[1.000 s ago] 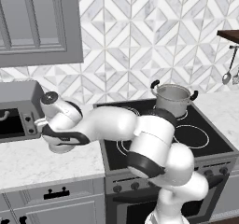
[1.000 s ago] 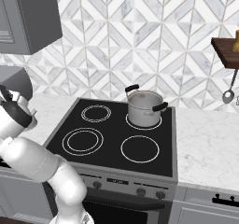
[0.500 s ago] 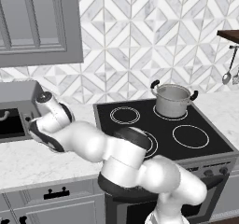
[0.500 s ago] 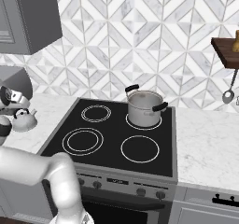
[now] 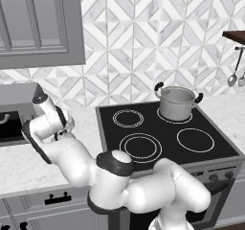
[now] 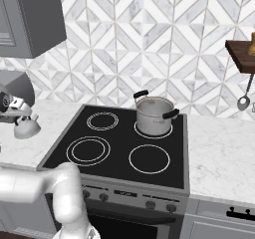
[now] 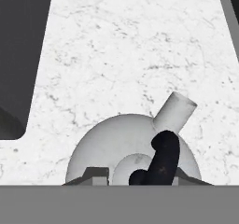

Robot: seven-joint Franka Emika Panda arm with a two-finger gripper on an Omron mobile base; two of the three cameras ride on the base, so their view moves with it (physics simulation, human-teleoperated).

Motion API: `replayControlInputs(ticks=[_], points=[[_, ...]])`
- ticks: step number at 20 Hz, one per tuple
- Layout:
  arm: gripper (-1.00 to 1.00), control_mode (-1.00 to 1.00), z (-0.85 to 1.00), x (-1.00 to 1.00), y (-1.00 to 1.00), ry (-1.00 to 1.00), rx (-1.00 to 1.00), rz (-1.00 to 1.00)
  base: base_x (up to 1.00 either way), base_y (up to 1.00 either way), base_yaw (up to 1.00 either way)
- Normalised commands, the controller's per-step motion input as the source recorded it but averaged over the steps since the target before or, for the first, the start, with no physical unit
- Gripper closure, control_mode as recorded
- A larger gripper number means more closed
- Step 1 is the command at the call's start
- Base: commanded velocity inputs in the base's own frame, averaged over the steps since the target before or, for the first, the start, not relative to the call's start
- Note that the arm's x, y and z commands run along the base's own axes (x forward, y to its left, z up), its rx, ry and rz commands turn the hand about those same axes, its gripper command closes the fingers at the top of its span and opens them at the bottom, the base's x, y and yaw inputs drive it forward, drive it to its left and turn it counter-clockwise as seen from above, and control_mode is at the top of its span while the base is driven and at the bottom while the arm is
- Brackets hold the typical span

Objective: Pick the kettle from the counter and place it on a stove burner. Then turn the burner on.

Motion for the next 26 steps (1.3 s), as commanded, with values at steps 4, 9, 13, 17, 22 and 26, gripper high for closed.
replayControlInputs(ticks=[4,9,13,17,22,26], points=[[1.0,-1.0,0.03,-0.36,-0.5,-0.12,0.0,-0.02,0.0,0.0,0.0],[1.0,-1.0,0.12,-0.74,-0.99,-0.26,0.03,-0.16,0.0,0.0,0.0],[1.0,-1.0,0.09,-0.67,-1.0,-0.31,0.02,-0.2,0.0,0.0,0.0],[1.0,-1.0,0.16,-0.33,-1.0,-0.28,0.02,-0.22,0.0,0.0,0.0],[1.0,-1.0,0.22,-0.08,-1.0,-0.13,0.08,-0.25,0.0,0.0,0.0],[1.0,-1.0,0.01,0.0,-1.0,0.0,0.15,-0.15,0.0,0.0,0.0]])
